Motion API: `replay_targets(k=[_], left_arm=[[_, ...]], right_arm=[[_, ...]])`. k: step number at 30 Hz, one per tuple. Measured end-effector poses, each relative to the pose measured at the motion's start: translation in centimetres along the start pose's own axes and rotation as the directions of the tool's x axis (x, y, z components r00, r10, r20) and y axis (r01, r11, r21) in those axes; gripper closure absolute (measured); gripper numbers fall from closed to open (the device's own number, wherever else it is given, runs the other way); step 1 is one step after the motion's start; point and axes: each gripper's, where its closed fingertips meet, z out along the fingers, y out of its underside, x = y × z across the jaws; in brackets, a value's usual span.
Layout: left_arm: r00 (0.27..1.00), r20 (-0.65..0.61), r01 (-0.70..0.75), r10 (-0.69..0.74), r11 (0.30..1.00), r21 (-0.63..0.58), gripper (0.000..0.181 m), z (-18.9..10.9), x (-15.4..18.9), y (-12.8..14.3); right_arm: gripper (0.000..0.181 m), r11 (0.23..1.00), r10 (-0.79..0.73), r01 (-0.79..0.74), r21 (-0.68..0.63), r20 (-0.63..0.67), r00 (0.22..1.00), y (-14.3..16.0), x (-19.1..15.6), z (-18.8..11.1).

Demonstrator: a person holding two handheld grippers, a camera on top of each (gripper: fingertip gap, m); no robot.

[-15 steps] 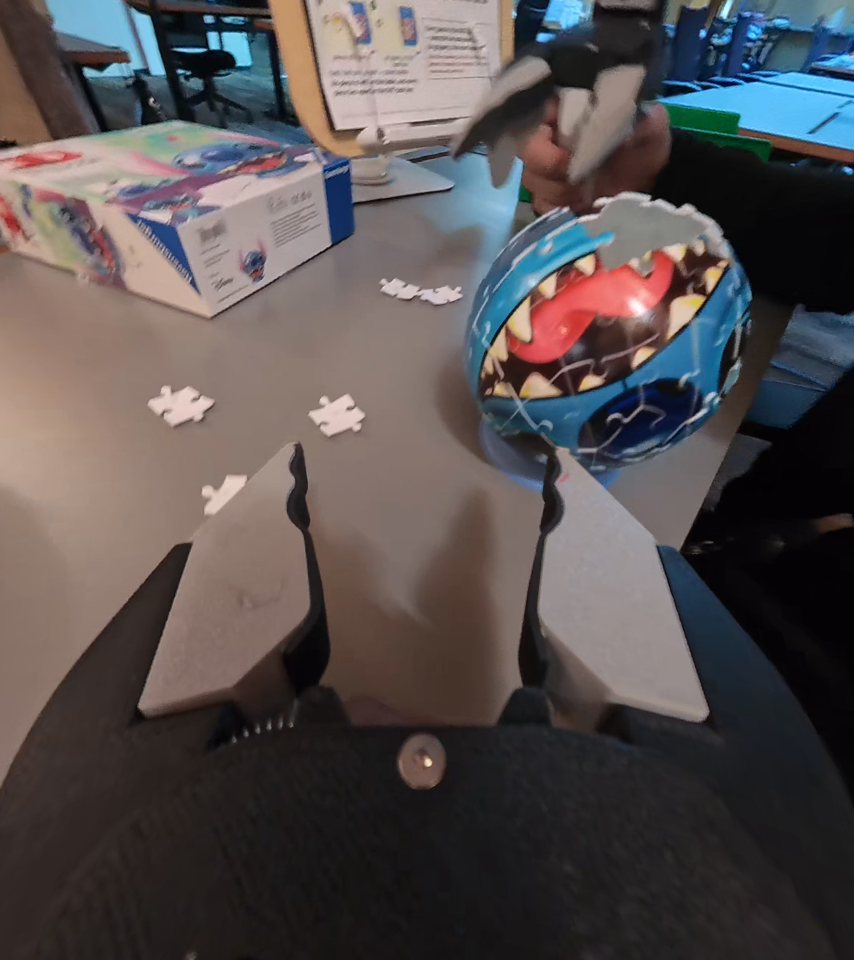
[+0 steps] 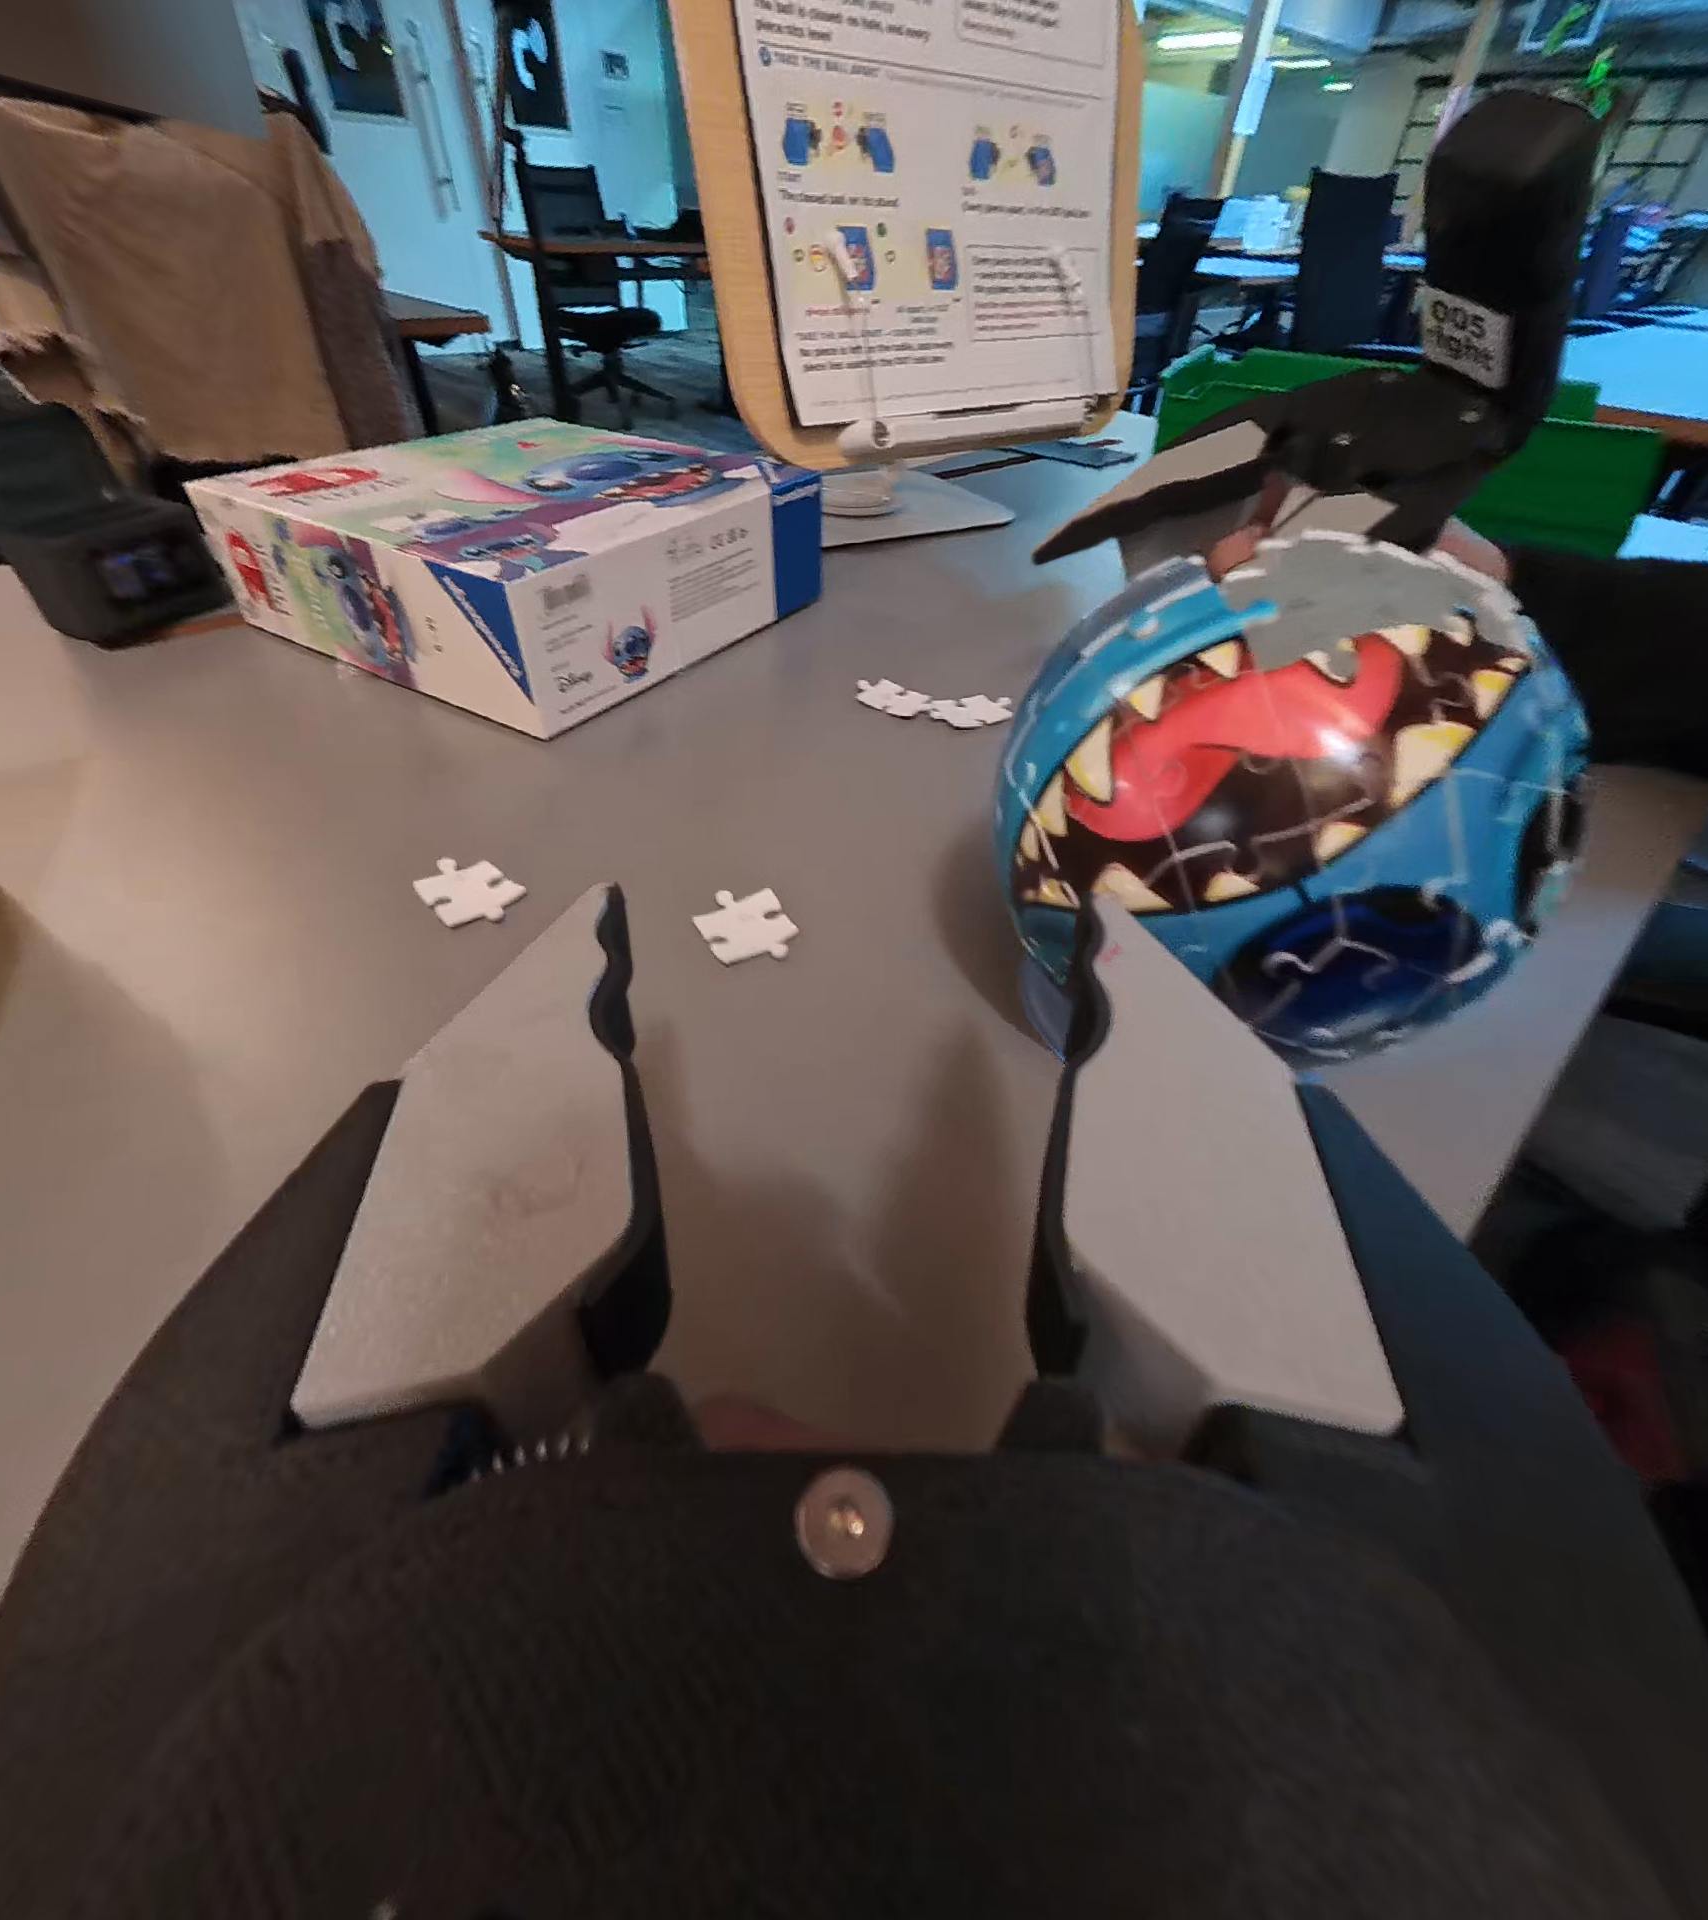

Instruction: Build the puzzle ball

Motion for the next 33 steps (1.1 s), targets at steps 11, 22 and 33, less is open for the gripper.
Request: replay_targets(k=[11,22,33], left_arm=[[0.983,0.182,-0.002,-0.013,0.997,0.079,0.103,2.2,-5.9,-1.6],[0.999,0.053,-0.014,0.007,0.991,0.136,0.108,3.1,-4.9,-2.5],[1.0,-0.004,-0.018,0.018,0.99,0.138,0.105,3.2,-3.8,-2.5]], right_arm=[[0.111,0.99,0.135,-0.141,-0.029,-0.153,0.979,1.8,4.1,-0.3],[0.112,0.988,0.14,-0.148,-0.049,-0.151,0.979,2.2,5.9,0.7],[0.116,0.988,0.156,-0.156,-0.003,-0.028,0.987,1.7,5.0,0.2]])
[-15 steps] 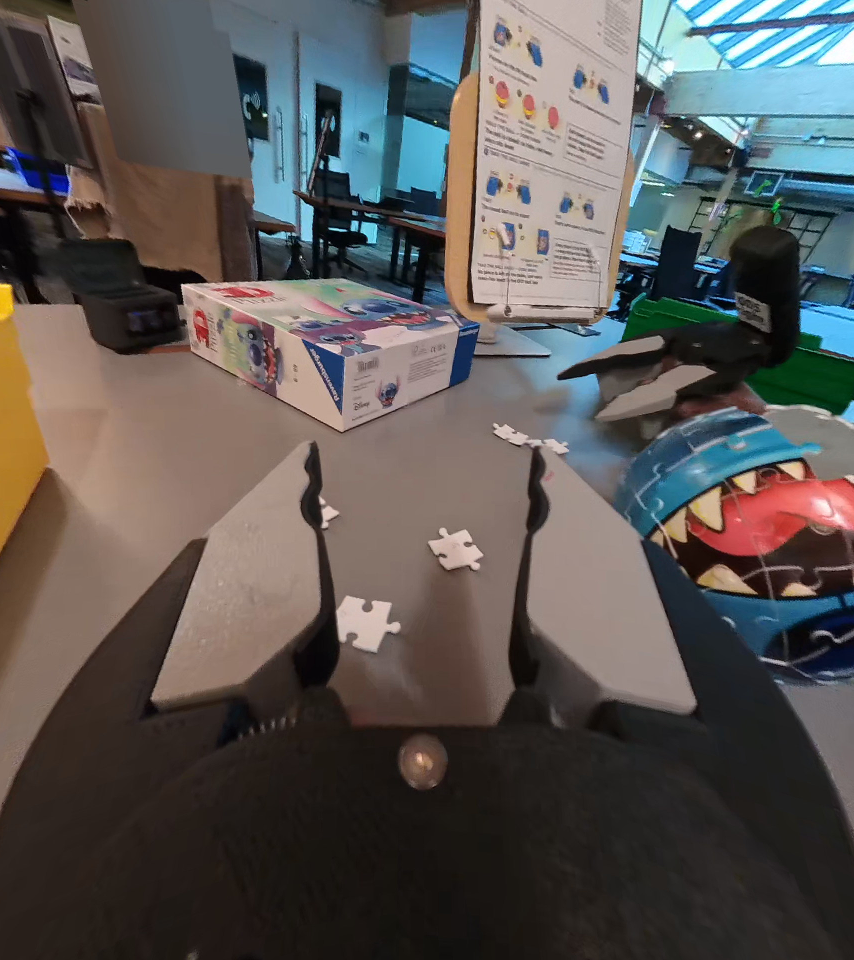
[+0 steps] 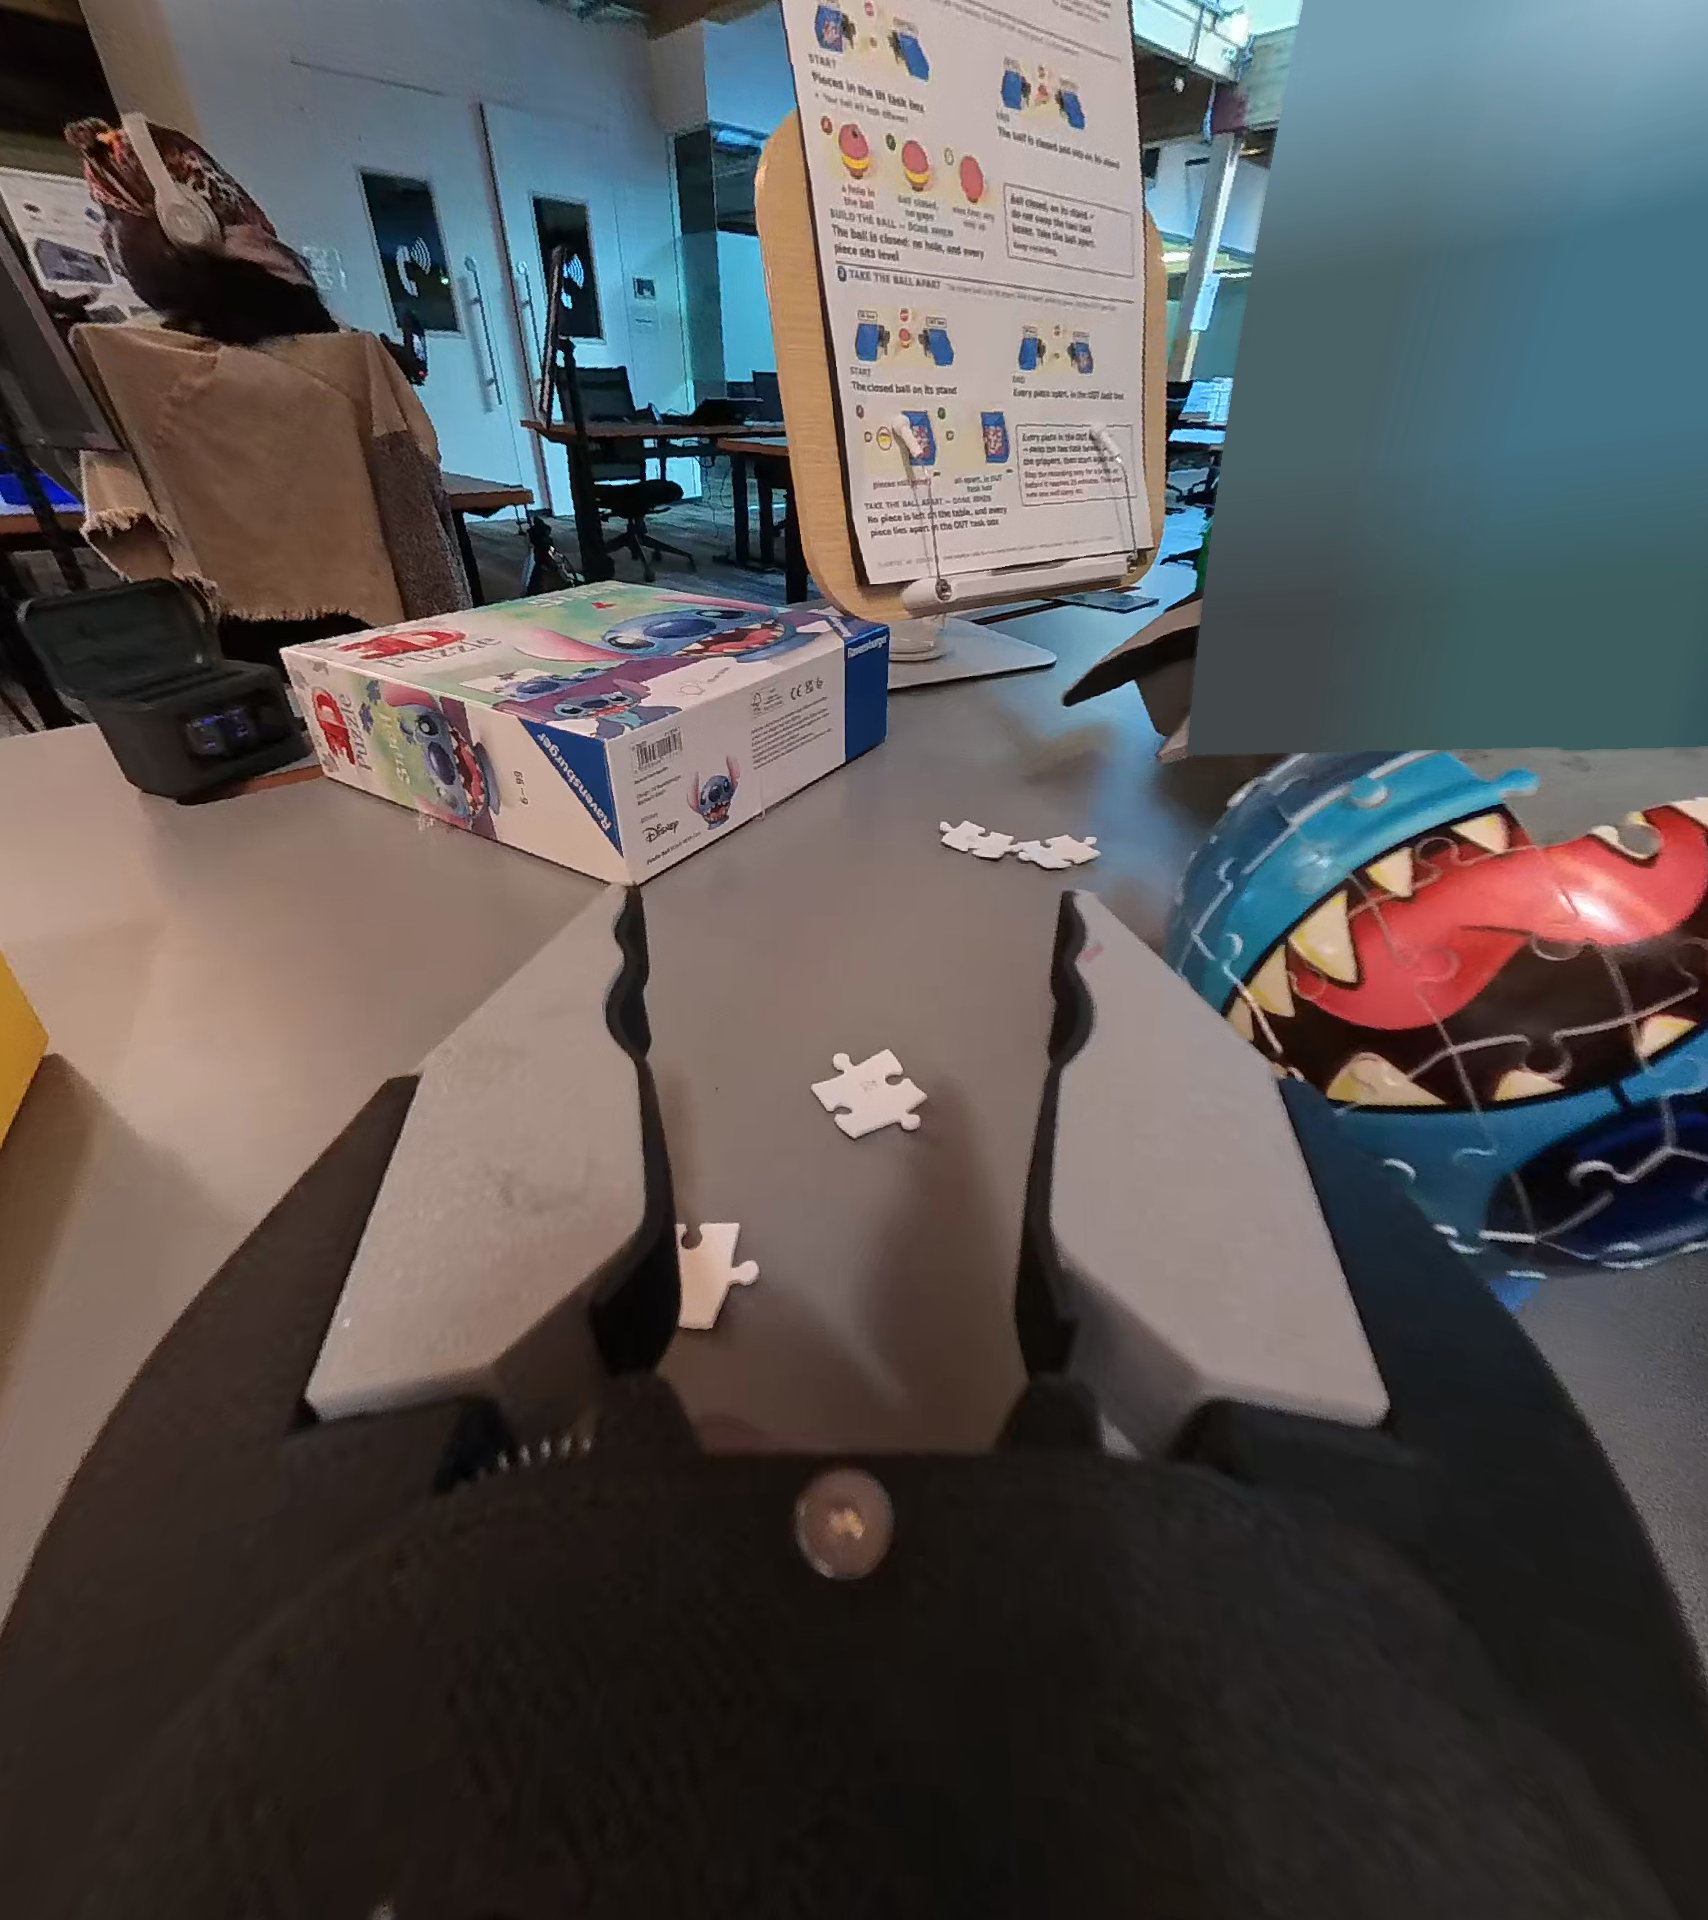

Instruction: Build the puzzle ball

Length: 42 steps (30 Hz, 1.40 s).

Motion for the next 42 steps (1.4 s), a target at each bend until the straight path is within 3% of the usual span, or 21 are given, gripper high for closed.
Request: replay_targets(k=[5,10,20,23,26,31,35,42], left_arm=[[1.0,-0.024,-0.008,0.008,1.0,0.01,0.105,-0.1,0.5,-0.1],[1.0,0.002,-0.03,0.03,0.999,0.038,0.107,-0.4,0.5,-0.5],[0.999,0.013,-0.043,0.041,0.994,0.103,0.107,-1.4,0.9,-1.2],[0.996,-0.068,-0.053,0.061,0.992,0.112,0.105,-1.6,2.4,-1.3],[0.948,-0.307,-0.05,0.085,0.992,0.119,0.109,-2.6,6.3,-1.1],[0.901,-0.422,-0.125,0.099,0.992,-0.034,0.096,-3.8,7.7,1.2],[0.854,-0.51,-0.181,0.101,0.977,-0.11,0.087,-4.2,10.1,2.6],[0.863,-0.42,-0.392,0.28,0.896,-0.209,0.078,-1.0,10.6,5.2]], right_arm=[[0.116,0.998,-0.062,0.06,0.022,0.078,0.995,-0.2,-1.8,-0.4],[0.117,0.992,-0.124,0.123,0.025,0.066,0.99,-0.1,-2.4,-0.5],[0.113,0.997,-0.071,0.068,0.028,0.092,0.993,-0.1,-2.8,-1.1],[0.113,0.995,-0.096,0.091,0.048,0.127,0.987,-0.2,-3.7,-1.4],[0.111,0.992,-0.127,0.12,0.047,0.225,0.966,0.0,-5.5,-1.7],[0.109,0.988,-0.15,0.144,0.048,0.438,0.886,0.4,-10.5,-2.8],[0.092,0.995,-0.102,0.09,0.05,0.581,0.807,-0.3,-14.2,-3.0],[0.078,0.981,-0.196,0.165,0.105,0.55,0.812,-1.4,-17.7,-0.7]])
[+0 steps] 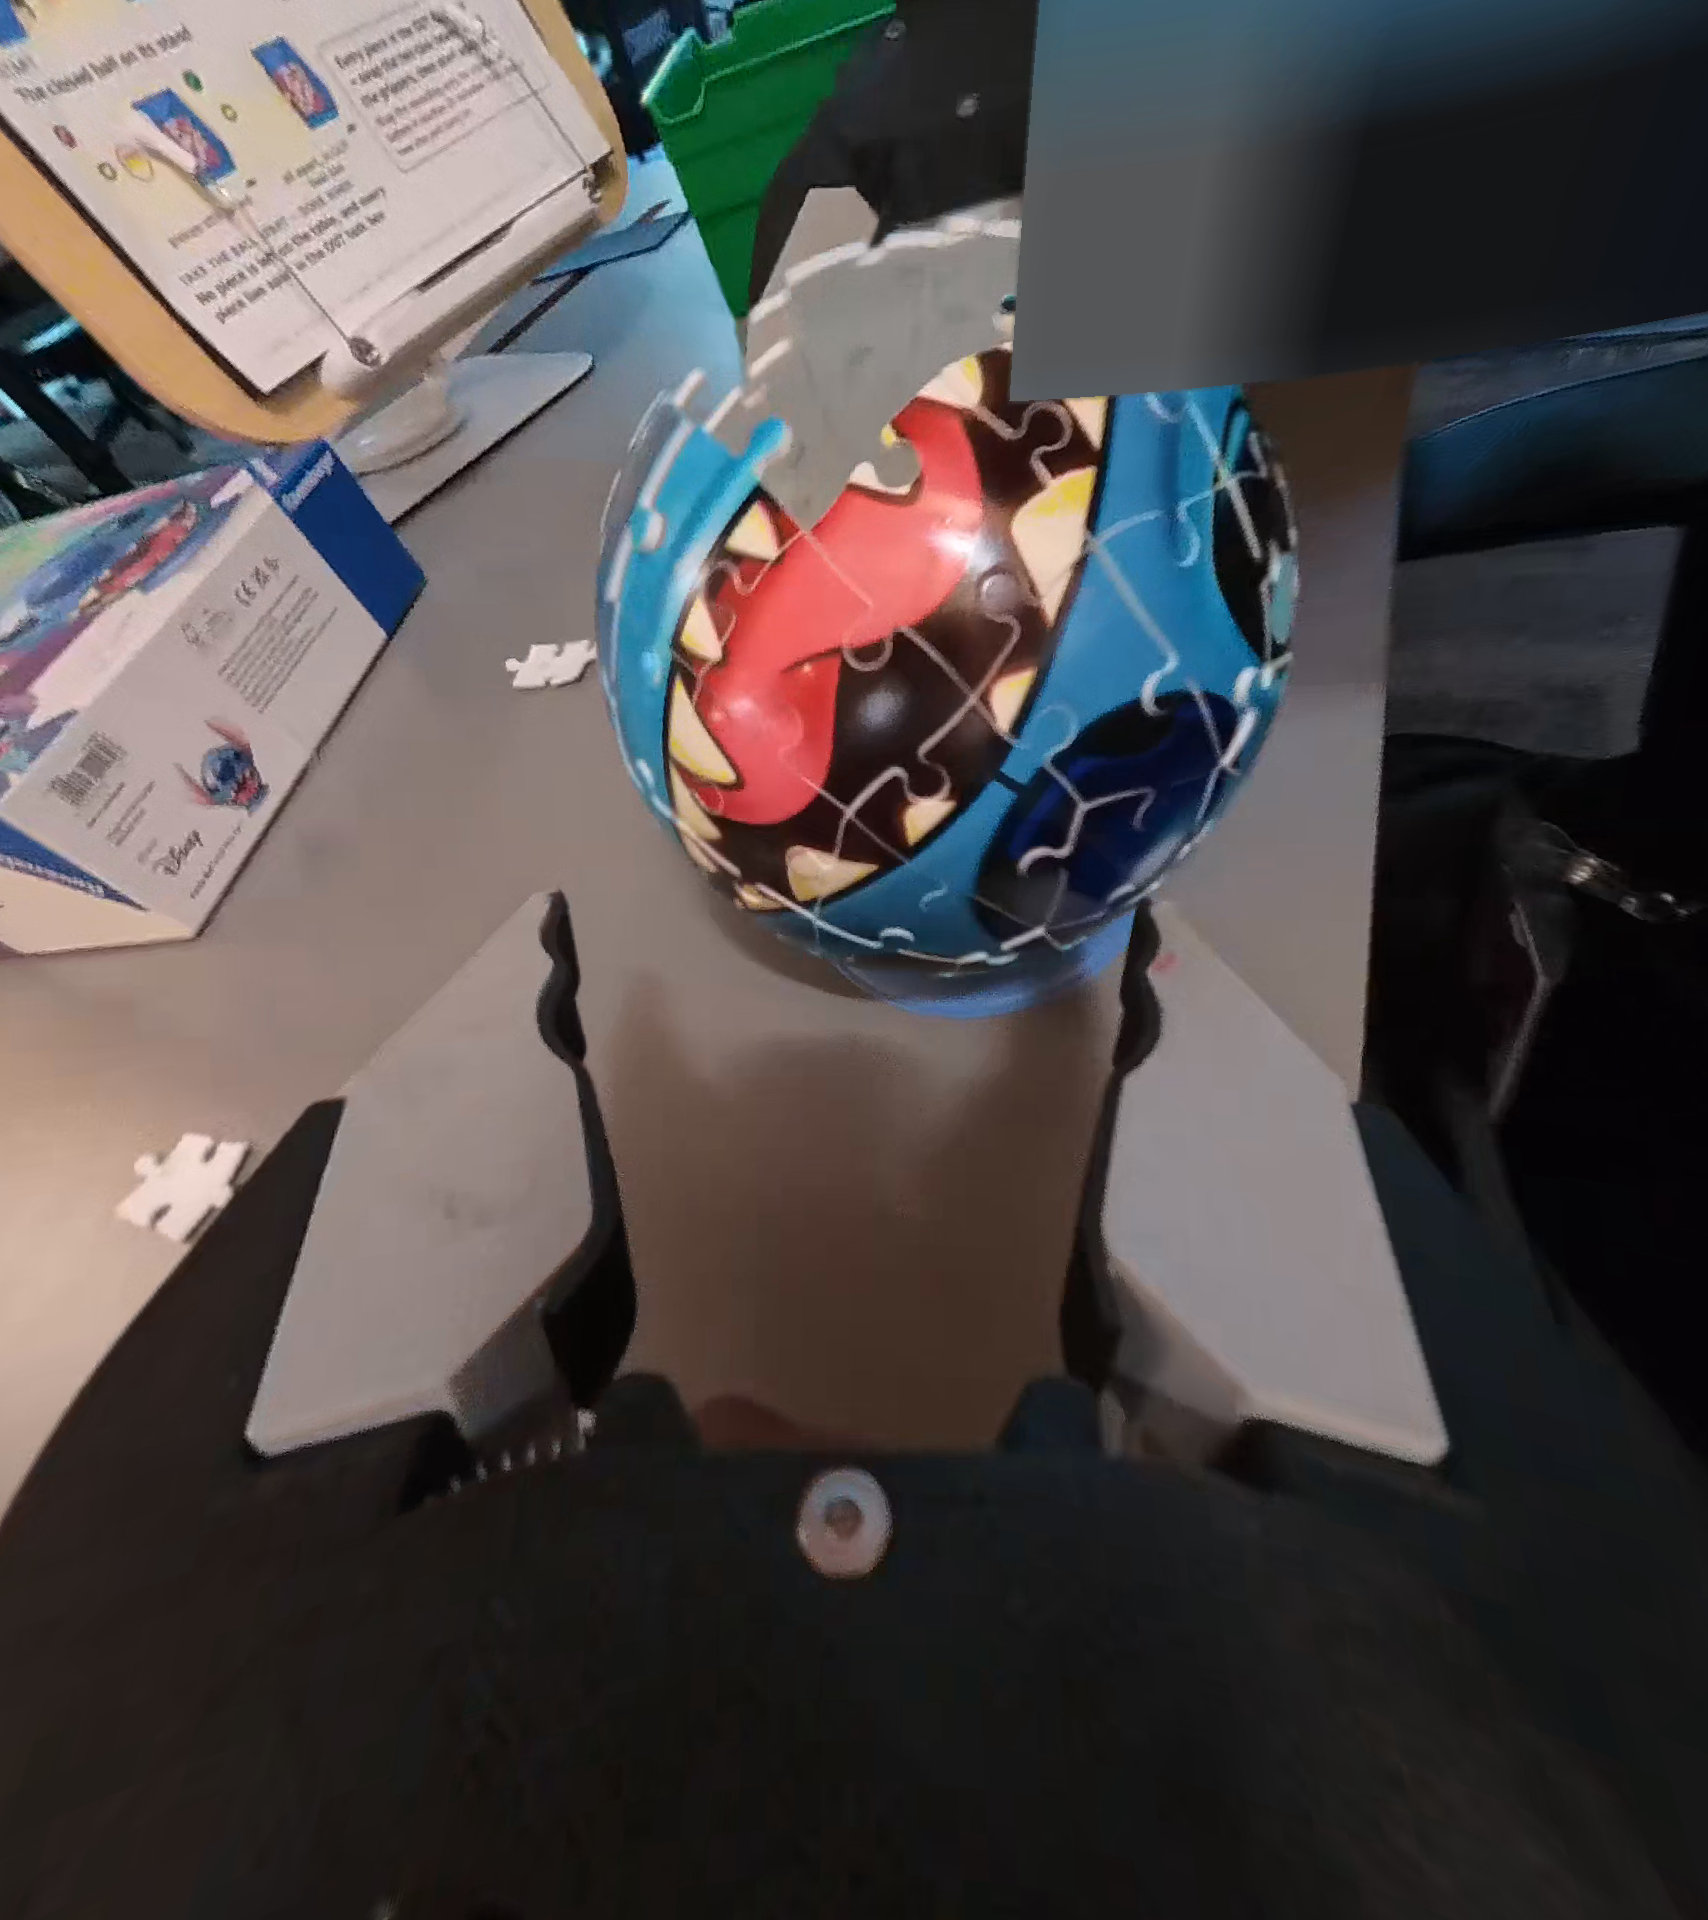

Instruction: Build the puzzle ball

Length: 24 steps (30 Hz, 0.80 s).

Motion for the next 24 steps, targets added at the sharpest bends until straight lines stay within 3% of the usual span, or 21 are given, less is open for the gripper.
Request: replay_targets(k=[8,18,24], left_arm=[[1.0,-0.01,-0.022,0.022,0.999,0.043,0.086,0.3,1.2,-1.0],[0.999,-0.042,0.003,0.0,0.997,0.081,0.091,-0.1,2.2,-1.7],[0.999,-0.022,0.041,-0.038,0.992,0.116,0.094,-0.5,1.4,-2.0]], right_arm=[[0.075,0.99,-0.128,0.121,-0.067,-0.129,0.983,0.3,0.5,1.5],[0.079,0.994,-0.09,0.084,-0.076,-0.078,0.993,1.1,1.0,0.5],[0.09,0.999,-0.02,0.016,-0.036,-0.09,0.996,1.1,2.4,-1.0]])
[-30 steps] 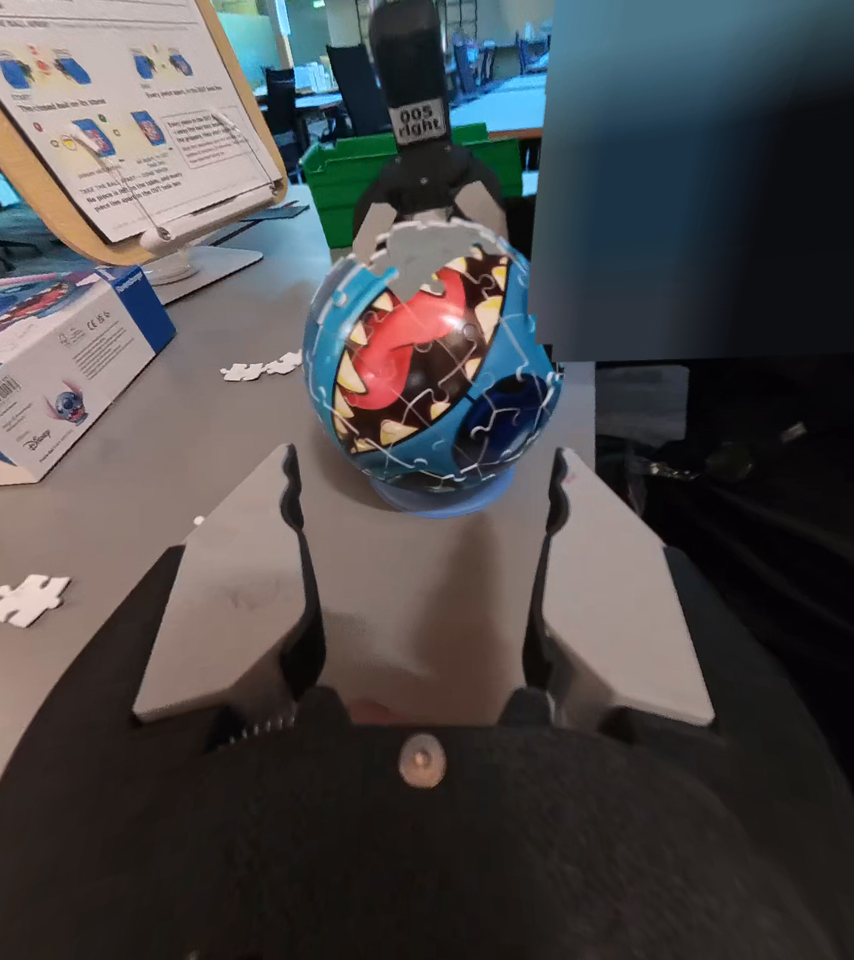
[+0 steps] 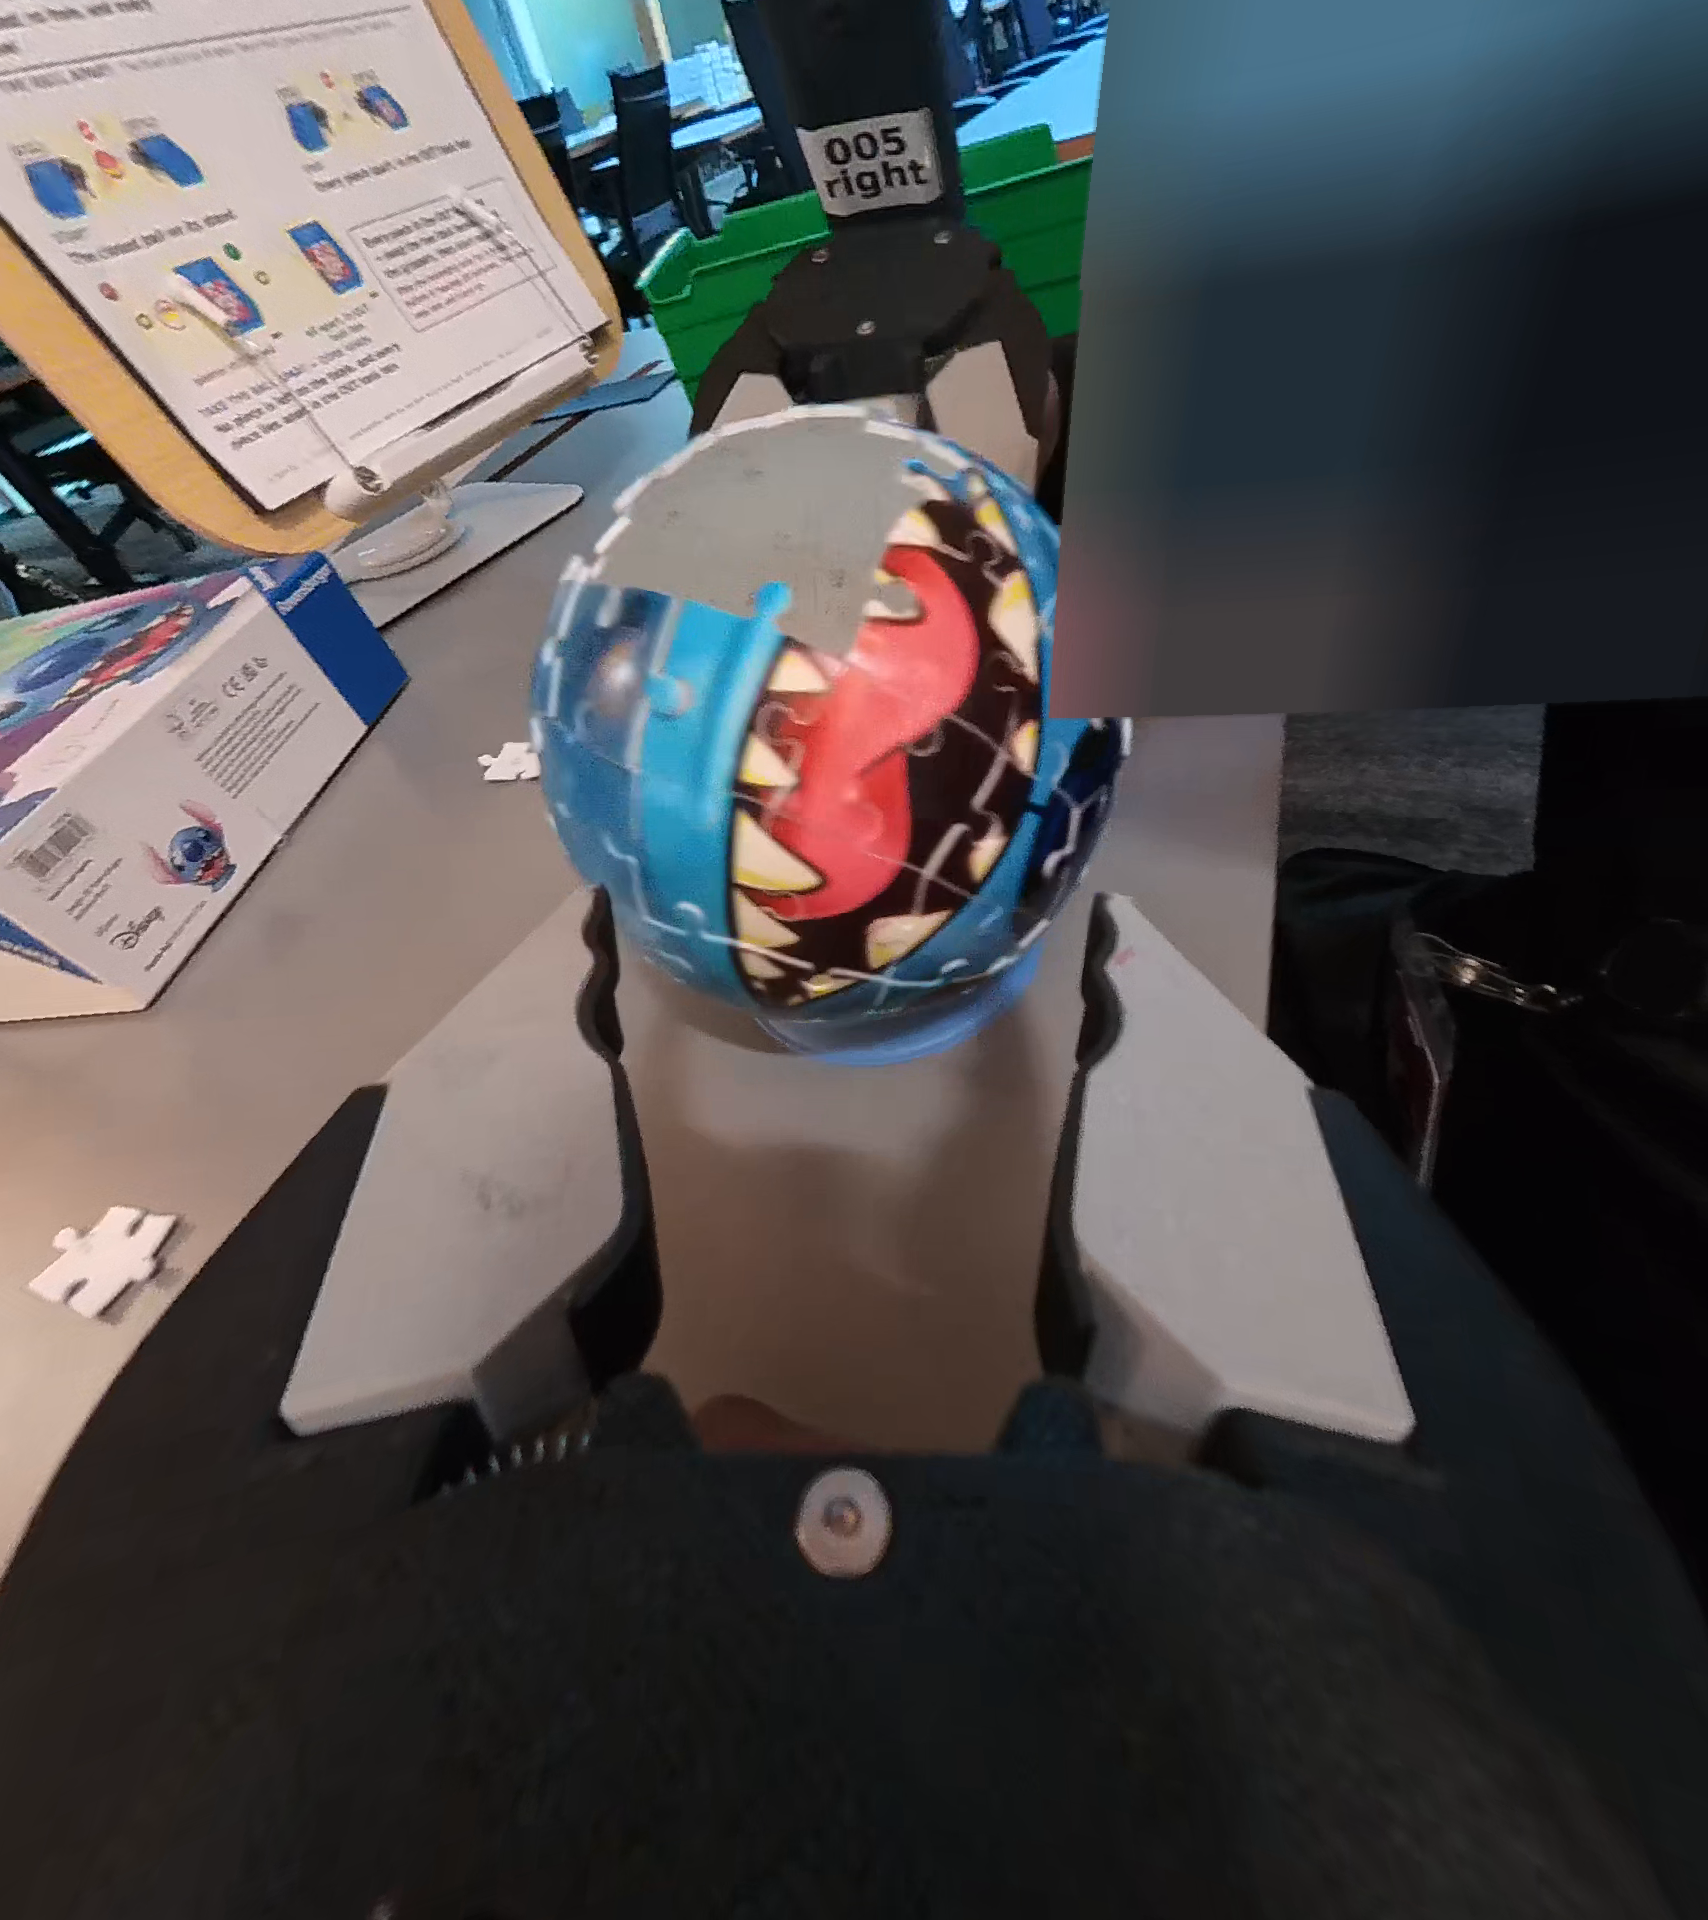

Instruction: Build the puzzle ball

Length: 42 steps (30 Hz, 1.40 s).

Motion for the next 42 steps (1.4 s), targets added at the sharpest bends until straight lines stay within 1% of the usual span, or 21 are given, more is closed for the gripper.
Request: replay_targets(k=[3,5,10,13,15,18,22,24,26,28,30,32,35,39,42], left_arm=[[1.0,0.013,0.018,-0.018,1.0,-0.005,0.092,-0.1,-0.5,0.1],[0.999,0.03,0.016,-0.015,1.0,-0.018,0.092,-0.1,-0.8,0.4],[0.998,0.037,-0.042,0.046,0.995,-0.089,0.088,0.6,-0.3,1.2],[0.996,0.036,-0.079,0.082,0.992,-0.098,0.088,0.7,0.0,1.3],[0.995,0.043,-0.088,0.091,0.993,-0.078,0.088,0.5,0.0,1.1],[0.997,0.042,-0.06,0.062,0.997,-0.048,0.089,0.2,-0.2,0.7],[0.999,0.038,-0.004,0.005,1.0,-0.007,0.089,-0.2,-0.8,0.3],[0.999,0.034,0.018,-0.018,1.0,0.008,0.089,-0.3,-0.9,0.2],[0.999,0.028,0.037,-0.037,0.999,0.015,0.089,-0.4,-1.1,0.1],[0.998,0.022,0.05,-0.05,0.999,0.022,0.089,-0.5,-1.2,0.1],[0.998,0.012,0.061,-0.061,0.998,0.03,0.093,-0.5,-1.2,0.0],[0.997,0.001,0.077,-0.077,0.996,0.043,0.095,-0.7,-1.2,-0.2],[0.995,-0.007,0.104,-0.104,0.992,0.065,0.098,-0.9,-1.5,-0.4],[0.993,0.003,0.116,-0.117,0.989,0.093,0.098,-1.2,-1.8,-0.7],[0.991,0.035,0.12,-0.127,0.982,0.145,0.101,-1.7,-2.4,-1.2]], right_arm=[[0.09,1.0,-0.014,0.014,-0.003,-0.016,1.0,0.0,0.2,-0.2],[0.087,1.0,-0.024,0.024,-0.001,-0.004,1.0,-0.2,-0.3,-0.2],[0.081,0.993,-0.112,0.111,-0.042,-0.029,0.993,-0.2,-1.0,0.7],[0.081,0.987,-0.135,0.13,-0.093,-0.044,0.99,0.5,-0.7,0.5],[0.08,0.982,-0.144,0.133,-0.133,-0.075,0.987,1.1,0.3,-0.6],[0.089,0.98,-0.134,0.104,-0.172,-0.17,0.976,2.0,2.8,-3.7],[0.103,0.985,-0.063,-0.004,-0.174,-0.377,0.924,3.9,7.9,-8.3],[0.108,0.984,-0.005,-0.073,-0.165,-0.432,0.902,5.2,9.7,-9.2],[0.108,0.975,0.02,-0.115,-0.193,-0.435,0.9,6.4,10.4,-8.8],[0.112,0.955,0.005,-0.133,-0.265,-0.435,0.9,7.5,10.9,-8.1],[0.112,0.942,-0.032,-0.121,-0.314,-0.443,0.896,7.9,11.5,-7.5],[0.117,0.939,-0.046,-0.108,-0.327,-0.429,0.902,7.9,11.7,-6.9],[0.119,0.941,-0.036,-0.111,-0.318,-0.424,0.905,7.8,12.5,-6.4],[0.121,0.952,0.036,-0.154,-0.264,-0.404,0.914,7.3,13.9,-6.0],[0.118,0.95,0.101,-0.195,-0.244,-0.35,0.931,7.2,14.3,-5.6]])
